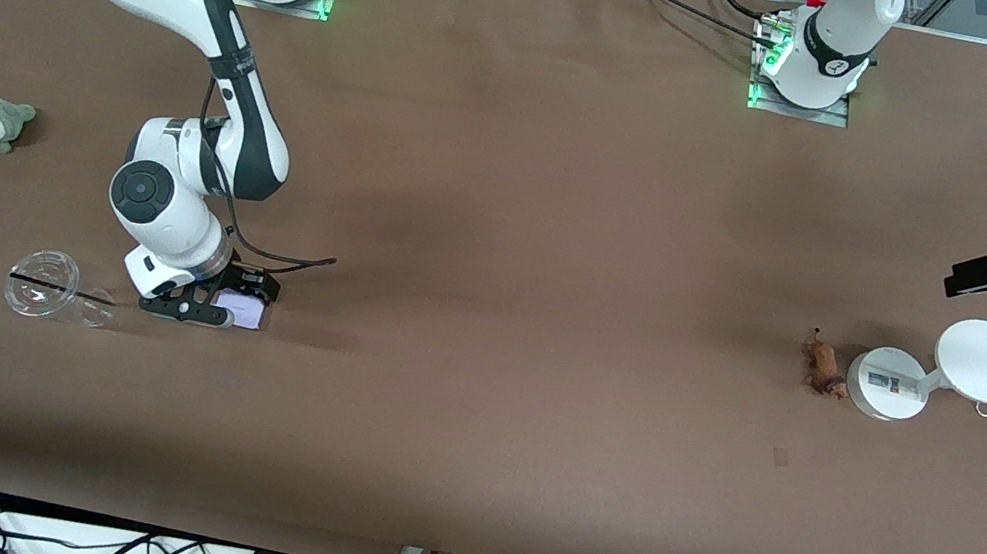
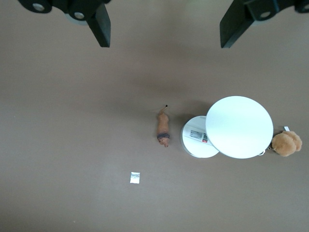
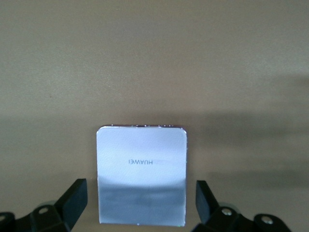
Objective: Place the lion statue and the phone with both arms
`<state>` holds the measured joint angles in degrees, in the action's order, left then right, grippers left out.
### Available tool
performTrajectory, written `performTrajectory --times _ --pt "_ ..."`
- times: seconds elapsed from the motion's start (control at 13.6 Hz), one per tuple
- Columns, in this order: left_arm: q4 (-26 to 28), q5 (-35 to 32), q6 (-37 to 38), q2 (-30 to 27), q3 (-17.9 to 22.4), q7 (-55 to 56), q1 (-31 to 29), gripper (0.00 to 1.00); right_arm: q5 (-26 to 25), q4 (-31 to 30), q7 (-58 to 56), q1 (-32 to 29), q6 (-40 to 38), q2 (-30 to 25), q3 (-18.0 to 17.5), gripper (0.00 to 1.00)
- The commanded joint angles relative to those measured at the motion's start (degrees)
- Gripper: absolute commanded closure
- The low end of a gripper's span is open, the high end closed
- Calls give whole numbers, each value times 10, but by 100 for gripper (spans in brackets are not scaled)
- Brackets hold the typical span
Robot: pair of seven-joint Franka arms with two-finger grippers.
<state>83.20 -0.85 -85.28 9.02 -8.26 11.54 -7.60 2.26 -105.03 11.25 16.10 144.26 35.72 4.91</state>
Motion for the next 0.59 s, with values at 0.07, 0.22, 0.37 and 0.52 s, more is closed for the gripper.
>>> performTrajectory --times 0.07,0.22,0.37,0.52 --pt "-17 10 12 -4 48 -22 49 0 13 -14 9 -5 -97 -89 -13 1" --pt "-16 11 10 -6 50 -23 56 0 13 -17 11 -5 -166 -156 -14 0" --pt "-8 13 -1 -18 50 -25 54 0 13 -17 11 -5 -225 -218 -13 0" --pt "0 13 -4 -21 50 -25 55 0 13 -15 11 -5 -298 -285 -12 0"
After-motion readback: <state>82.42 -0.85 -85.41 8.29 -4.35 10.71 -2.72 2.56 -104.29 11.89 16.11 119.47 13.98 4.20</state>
